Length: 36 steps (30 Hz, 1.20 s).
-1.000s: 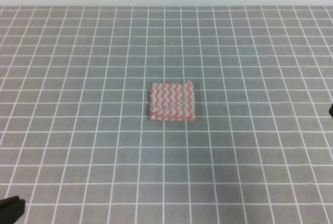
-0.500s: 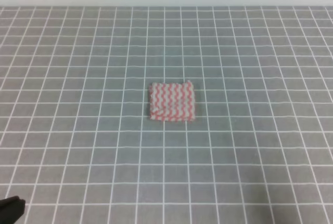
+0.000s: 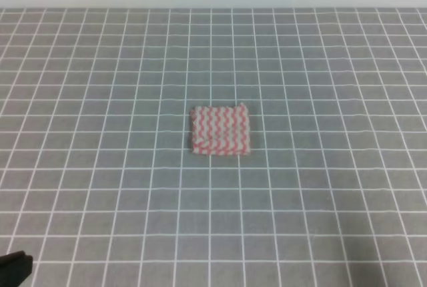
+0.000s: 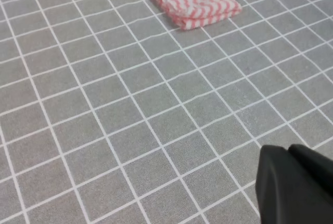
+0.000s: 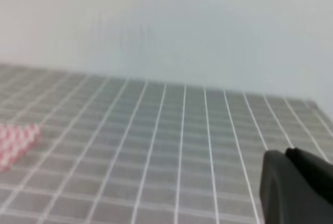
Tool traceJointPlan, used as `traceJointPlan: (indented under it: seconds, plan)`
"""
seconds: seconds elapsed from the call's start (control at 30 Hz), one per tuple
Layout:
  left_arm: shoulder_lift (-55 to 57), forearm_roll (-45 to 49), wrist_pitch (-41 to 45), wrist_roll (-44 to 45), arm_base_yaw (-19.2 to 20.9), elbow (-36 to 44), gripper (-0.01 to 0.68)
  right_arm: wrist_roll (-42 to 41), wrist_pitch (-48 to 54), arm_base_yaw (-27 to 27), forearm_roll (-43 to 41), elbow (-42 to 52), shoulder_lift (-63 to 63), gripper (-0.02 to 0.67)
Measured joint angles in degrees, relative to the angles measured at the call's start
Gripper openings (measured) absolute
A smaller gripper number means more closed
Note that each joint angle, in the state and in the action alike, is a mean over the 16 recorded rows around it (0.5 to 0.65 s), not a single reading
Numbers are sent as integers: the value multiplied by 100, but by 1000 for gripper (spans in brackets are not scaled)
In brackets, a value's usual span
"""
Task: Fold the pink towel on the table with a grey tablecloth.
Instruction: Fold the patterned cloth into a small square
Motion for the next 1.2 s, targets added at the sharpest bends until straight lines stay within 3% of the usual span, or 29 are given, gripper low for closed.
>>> traceJointPlan:
  seconds: [0.27, 0.37, 1.2]
  plan:
    - [-11, 1, 9, 0, 1, 1, 0, 2660, 116, 320, -2451, 102, -37, -17]
    - [1, 1, 0, 0, 0, 0, 0, 3352, 219, 459, -3012, 131, -47, -17]
    - [33, 0, -27, 0, -2, -2, 0, 2645, 568, 696, -3207, 184, -49, -16]
